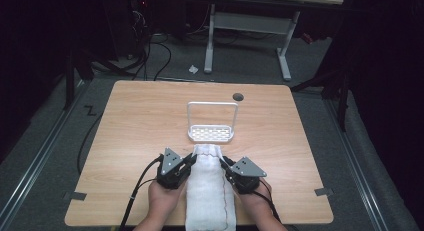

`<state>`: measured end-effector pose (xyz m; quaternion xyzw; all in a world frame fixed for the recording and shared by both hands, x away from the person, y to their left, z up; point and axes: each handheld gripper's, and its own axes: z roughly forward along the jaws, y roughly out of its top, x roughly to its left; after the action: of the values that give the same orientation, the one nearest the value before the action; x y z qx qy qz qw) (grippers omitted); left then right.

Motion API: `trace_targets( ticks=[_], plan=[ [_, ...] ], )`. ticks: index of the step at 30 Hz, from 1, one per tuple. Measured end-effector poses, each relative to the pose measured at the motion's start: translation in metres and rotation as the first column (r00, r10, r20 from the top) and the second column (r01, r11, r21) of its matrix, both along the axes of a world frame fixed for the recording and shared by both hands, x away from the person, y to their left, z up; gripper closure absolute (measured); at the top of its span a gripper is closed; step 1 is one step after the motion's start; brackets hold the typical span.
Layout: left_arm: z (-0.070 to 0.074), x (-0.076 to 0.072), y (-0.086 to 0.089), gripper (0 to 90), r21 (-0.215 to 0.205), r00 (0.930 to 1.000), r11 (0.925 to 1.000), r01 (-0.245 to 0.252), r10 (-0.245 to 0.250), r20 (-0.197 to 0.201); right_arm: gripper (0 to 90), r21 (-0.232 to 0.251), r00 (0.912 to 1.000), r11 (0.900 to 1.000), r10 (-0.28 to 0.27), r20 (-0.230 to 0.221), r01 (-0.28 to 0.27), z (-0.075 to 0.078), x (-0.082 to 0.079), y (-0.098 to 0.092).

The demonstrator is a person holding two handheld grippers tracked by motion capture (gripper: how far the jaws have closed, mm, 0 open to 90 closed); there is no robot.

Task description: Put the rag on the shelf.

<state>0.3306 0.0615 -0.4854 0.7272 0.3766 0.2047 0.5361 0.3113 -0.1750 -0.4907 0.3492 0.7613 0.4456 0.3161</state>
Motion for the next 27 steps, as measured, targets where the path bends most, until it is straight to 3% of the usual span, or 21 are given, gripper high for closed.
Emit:
trace_targets(
  ticks=[5,11,12,25,27],
  plan=[
    [0.022,0.008,0.001,85.3,-0.028,0.9998,0.9996,-0.002,0.002,0.019,82.2,0.007,0.9996,1.000,0.002,0.027,-0.002,0.016,0.007,0.002],
    [0.041,0.002,0.002,85.3,-0.051,0.9979,0.9987,0.002,0.001,0.064,82.2,0.043,0.9969,0.999,-0.001,0.079,-0.002,0.039,0.007,0.001],
    [0.045,0.001,0.003,85.3,-0.053,0.9970,0.9986,0.003,0.002,0.078,82.2,0.062,0.9949,0.998,0.001,0.101,-0.008,0.048,0.005,-0.001],
    [0.091,-0.006,0.009,85.2,-0.114,0.9815,0.9933,0.018,0.005,0.191,82.2,0.116,0.9761,0.992,0.018,0.217,-0.044,0.094,-0.006,-0.005],
    [0.099,-0.005,0.010,85.3,-0.109,0.9758,0.9940,0.017,0.008,0.219,82.2,0.118,0.9703,0.992,0.017,0.241,-0.047,0.104,-0.006,-0.005]
  ],
)
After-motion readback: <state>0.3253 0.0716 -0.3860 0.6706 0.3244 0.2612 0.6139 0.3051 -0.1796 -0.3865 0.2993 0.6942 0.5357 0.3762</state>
